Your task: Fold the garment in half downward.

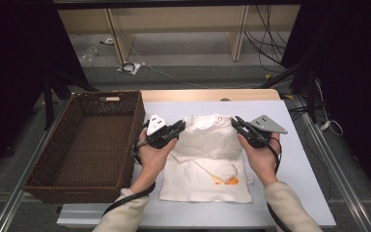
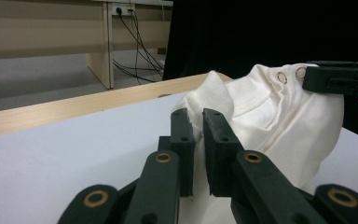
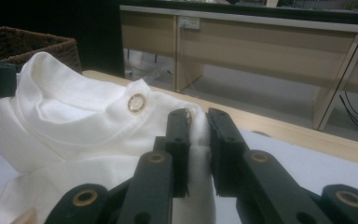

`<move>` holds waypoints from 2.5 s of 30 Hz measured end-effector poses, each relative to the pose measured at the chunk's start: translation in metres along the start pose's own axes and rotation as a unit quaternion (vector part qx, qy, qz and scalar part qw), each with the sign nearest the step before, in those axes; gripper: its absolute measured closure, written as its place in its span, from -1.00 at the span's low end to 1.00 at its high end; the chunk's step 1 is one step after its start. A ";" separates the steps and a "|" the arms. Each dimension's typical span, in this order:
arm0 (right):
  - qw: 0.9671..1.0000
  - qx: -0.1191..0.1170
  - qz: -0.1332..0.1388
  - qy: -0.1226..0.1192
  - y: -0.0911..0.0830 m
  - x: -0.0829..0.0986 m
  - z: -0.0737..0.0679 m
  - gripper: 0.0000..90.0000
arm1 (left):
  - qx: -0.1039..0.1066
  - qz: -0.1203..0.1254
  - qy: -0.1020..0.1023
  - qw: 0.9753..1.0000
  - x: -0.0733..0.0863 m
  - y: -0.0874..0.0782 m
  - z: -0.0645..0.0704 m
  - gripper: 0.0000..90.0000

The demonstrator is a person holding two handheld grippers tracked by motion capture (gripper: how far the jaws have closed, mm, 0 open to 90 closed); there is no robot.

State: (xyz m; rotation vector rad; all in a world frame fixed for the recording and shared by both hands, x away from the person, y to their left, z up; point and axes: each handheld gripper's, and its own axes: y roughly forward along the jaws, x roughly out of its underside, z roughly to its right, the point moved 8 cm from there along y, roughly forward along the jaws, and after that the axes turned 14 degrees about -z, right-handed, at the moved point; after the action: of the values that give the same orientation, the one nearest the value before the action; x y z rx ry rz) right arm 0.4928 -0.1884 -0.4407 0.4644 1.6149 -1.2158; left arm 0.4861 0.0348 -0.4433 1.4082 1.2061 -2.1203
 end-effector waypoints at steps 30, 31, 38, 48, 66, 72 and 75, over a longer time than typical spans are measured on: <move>1.000 -0.003 -0.007 -0.008 -0.007 0.010 -0.008 0.77 | 0.008 -0.008 -0.001 1.000 0.010 -0.006 0.003 0.83; 1.000 -0.004 -0.006 -0.008 -0.008 0.010 -0.008 0.77 | 0.008 -0.009 0.001 1.000 0.010 -0.006 0.004 0.83; 1.000 -0.005 -0.009 -0.007 -0.010 0.012 -0.008 0.77 | 0.008 -0.010 0.004 1.000 0.012 -0.006 0.006 0.83; 1.000 -0.009 -0.013 -0.011 -0.013 0.015 -0.011 0.77 | 0.009 -0.016 0.008 1.000 0.015 -0.009 0.007 0.83; 1.000 -0.014 -0.021 -0.011 -0.018 0.022 -0.012 0.77 | 0.013 -0.027 0.015 0.999 0.021 -0.011 0.012 0.83; 1.000 -0.017 -0.023 -0.012 -0.020 0.025 -0.013 0.77 | 0.012 -0.032 0.019 0.999 0.022 -0.013 0.012 0.83; 1.000 -0.018 -0.022 -0.013 -0.020 0.025 -0.014 0.77 | 0.011 -0.035 0.021 0.999 0.023 -0.013 0.014 0.83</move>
State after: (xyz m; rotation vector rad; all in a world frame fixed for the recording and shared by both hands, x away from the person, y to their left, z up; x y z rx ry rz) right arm 0.4598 -0.1909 -0.4535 0.3913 1.6288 -1.2187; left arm 0.4587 0.0358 -0.4552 1.4486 1.2683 -2.1666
